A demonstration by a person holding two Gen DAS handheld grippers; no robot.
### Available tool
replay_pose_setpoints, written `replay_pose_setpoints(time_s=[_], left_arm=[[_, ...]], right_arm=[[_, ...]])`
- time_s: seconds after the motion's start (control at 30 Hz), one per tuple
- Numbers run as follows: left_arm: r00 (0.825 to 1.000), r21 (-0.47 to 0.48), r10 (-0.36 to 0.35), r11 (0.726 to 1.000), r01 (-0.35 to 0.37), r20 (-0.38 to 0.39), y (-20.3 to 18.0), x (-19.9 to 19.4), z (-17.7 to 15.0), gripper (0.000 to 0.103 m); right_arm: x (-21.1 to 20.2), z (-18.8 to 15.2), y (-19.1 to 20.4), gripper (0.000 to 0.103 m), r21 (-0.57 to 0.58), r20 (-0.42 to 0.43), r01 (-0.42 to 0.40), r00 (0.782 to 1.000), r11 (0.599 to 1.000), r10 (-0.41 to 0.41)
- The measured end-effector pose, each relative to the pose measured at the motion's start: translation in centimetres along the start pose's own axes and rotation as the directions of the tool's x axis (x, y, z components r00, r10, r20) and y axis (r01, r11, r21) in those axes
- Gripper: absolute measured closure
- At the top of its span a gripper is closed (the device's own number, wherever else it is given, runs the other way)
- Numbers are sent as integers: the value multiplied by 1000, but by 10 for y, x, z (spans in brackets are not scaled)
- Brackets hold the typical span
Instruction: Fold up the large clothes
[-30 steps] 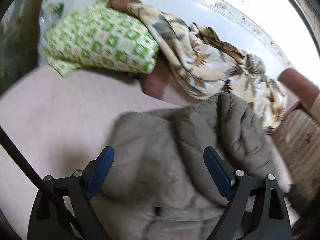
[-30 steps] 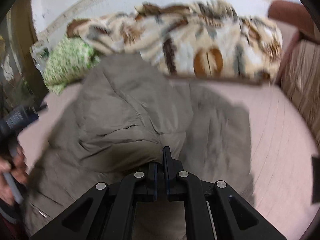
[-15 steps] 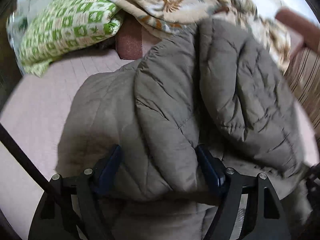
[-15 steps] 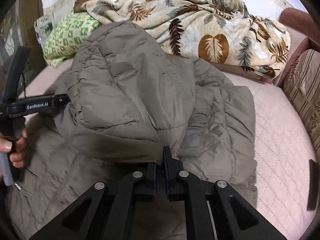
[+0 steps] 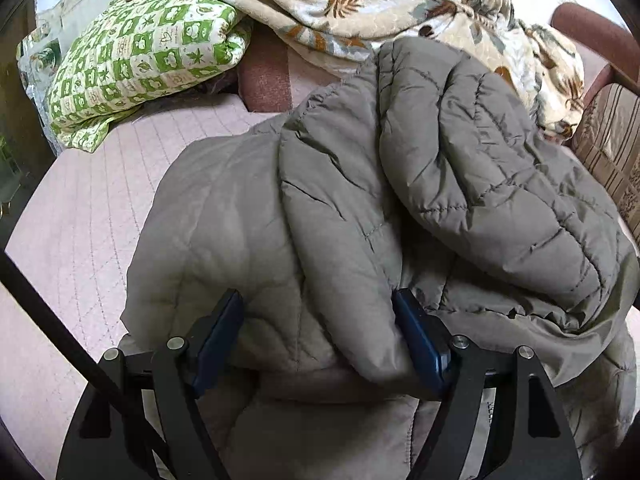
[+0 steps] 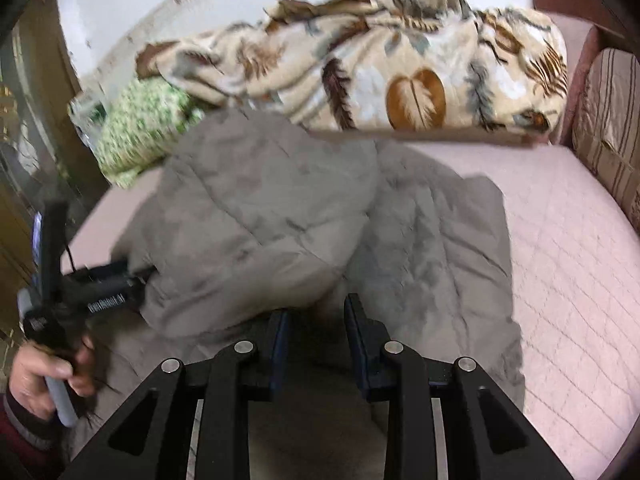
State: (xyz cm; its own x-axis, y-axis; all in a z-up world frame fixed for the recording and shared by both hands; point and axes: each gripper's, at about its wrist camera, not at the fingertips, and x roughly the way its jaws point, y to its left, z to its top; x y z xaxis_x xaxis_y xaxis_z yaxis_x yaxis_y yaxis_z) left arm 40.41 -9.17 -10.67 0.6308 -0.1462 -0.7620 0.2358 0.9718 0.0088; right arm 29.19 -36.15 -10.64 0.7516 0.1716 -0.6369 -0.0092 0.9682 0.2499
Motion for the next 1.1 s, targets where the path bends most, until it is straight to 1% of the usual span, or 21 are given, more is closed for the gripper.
replay_pose_setpoints(time_s=[0.07, 0.1, 0.17, 0.2, 0.23, 0.33, 0.4, 0.47, 0.53, 0.6, 0.67, 0.7, 0.73, 0.8, 0.83, 0.9, 0.93, 1.0, 1.03, 1.07, 1.1], left_arm=[[1000, -4, -12, 1000, 12, 2, 2, -1, 0, 26], [1000, -4, -16, 1000, 16, 0, 3, -1, 0, 26], [1000, -3, -18, 1000, 18, -2, 4, 0, 1, 26], [1000, -1, -17, 1000, 17, -4, 4, 0, 2, 26], [1000, -5, -19, 1000, 19, 2, 4, -2, 3, 26], [999, -22, -33, 999, 34, 31, 7, -14, 7, 26], [995, -20, -17, 1000, 19, 102, 9, -31, 10, 26], [984, 5, 23, 1000, -24, 179, 9, -47, 12, 26], [967, 14, 26, 999, -31, 252, 8, -60, 14, 26], [964, 26, 9, 1000, -17, 268, 5, -64, 16, 26], [955, 34, -5, 999, -5, 295, 2, -68, 16, 26], [950, 39, -16, 999, 5, 313, -1, -70, 16, 26], [945, 49, -31, 999, 16, 325, -4, -71, 16, 26], [936, 58, -58, 998, 40, 348, -10, -70, 14, 26], [930, 53, -68, 997, 52, 360, -14, -67, 14, 26], [928, 42, -98, 995, 89, 360, -21, -60, 14, 26], [932, 31, -112, 994, 109, 343, -23, -54, 14, 26], [952, 29, -130, 991, 128, 278, -29, -38, 14, 26], [966, 38, -117, 993, 111, 232, -31, -27, 12, 26], [981, 52, -59, 997, 50, 187, -34, -15, 10, 26], [987, 69, -34, 997, 24, 156, -36, -7, 8, 23]], right_arm=[[1, 4, 8, 73, -25, 1, 25, 1000, 999, -25], [3, 6, 12, 73, -55, -8, 58, 998, 997, -59], [4, 8, 13, 61, -79, -16, 103, 994, 991, -105], [5, 8, 10, 53, -81, -25, 130, 991, 988, -133], [6, 8, 5, 50, -72, -35, 157, 987, 985, -160], [8, 6, -7, 50, -41, -56, 195, 979, 980, -197], [7, 7, -9, 50, -44, -62, 208, 976, 977, -211], [2, 9, -11, 50, -34, -56, 189, 980, 981, -190], [-7, 12, -15, 50, -8, -36, 174, 984, 985, -175], [-17, 15, -19, 50, 37, 10, 147, 989, 988, -148], [-28, 19, -19, 50, 64, 70, 94, 993, 994, -98], [-33, 21, -17, 50, 69, 110, 61, 992, 996, -68], [-32, 23, -14, 50, 69, 131, 34, 990, 997, -42], [-22, 28, -4, 50, 58, 150, -15, 989, 998, 7], [-15, 29, 1, 50, 55, 149, -27, 989, 998, 18], [5, 33, 14, 50, 46, 144, -42, 989, 998, 35], [15, 34, 19, 50, 46, 135, -41, 990, 998, 34], [34, 33, 35, 50, 6, 110, -6, 994, 1000, 5], [42, 30, 42, 50, -26, 88, 23, 996, 999, -20], [51, 25, 47, 50, -46, 58, 45, 997, 998, -42], [63, 18, 51, 50, -58, 14, 61, 998, 996, -60]])
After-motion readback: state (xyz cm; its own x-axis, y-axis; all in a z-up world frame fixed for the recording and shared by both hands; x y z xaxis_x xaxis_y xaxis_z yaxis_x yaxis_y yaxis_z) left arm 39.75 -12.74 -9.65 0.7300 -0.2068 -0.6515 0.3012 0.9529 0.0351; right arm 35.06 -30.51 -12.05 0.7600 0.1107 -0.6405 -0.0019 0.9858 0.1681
